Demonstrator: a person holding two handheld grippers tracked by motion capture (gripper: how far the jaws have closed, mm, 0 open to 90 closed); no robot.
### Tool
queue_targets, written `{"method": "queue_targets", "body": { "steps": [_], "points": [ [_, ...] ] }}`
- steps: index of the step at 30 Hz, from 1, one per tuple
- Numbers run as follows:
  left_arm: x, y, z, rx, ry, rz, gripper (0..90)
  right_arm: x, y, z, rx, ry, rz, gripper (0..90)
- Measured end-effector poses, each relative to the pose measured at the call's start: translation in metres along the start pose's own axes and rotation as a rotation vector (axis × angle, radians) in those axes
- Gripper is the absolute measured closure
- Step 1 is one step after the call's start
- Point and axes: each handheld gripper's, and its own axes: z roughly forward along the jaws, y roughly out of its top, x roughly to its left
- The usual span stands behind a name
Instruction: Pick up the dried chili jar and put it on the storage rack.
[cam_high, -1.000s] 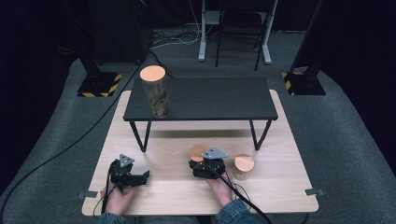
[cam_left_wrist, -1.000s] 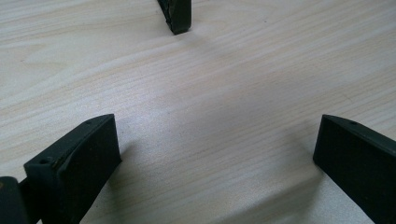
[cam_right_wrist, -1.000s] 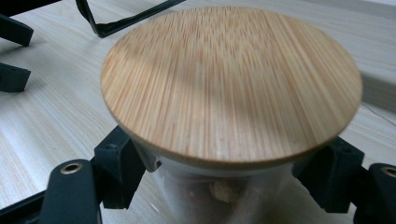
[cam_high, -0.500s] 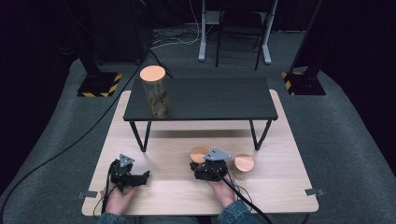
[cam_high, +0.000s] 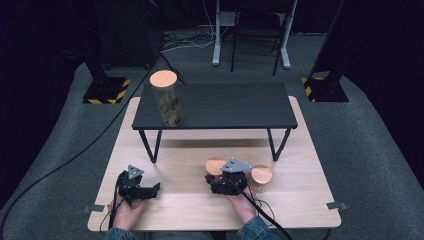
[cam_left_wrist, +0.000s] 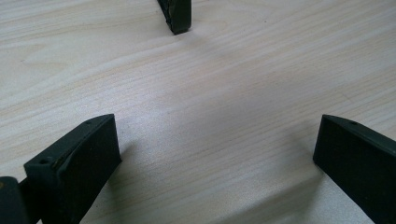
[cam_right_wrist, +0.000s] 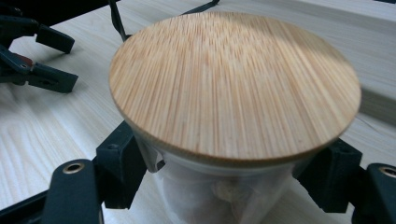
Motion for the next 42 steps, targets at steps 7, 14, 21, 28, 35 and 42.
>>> {"method": "queue_targets", "body": {
  "steps": [7, 14, 21, 28, 35, 42],
  "points": [
    [0.000, 0.000, 0.000, 0.000, 0.000, 0.000, 0.1, -0.002, 0.007, -0.011, 0.002, 0.004, 0.008, 24.7],
    [0.000, 0.000, 0.000, 0.000, 0.000, 0.000, 0.1, -0.003, 0.014, -0.021, -0.001, 0.006, 0.008, 24.7],
    [0.000, 0.000, 0.000, 0.000, 0.000, 0.000, 0.1, -0.004, 0.025, -0.030, -0.009, 0.014, 0.006, 24.7],
    [0.000, 0.000, 0.000, 0.000, 0.000, 0.000, 0.0, -0.006, 0.034, -0.038, -0.011, 0.019, 0.011, 24.7],
    [0.000, 0.000, 0.000, 0.000, 0.001, -0.003, 0.0, -0.007, 0.045, -0.048, -0.015, 0.017, -0.005, 24.7],
    [0.000, 0.000, 0.000, 0.000, 0.001, -0.003, 0.0, -0.007, 0.056, -0.055, -0.018, 0.018, -0.019, 24.7]
  ]
}}
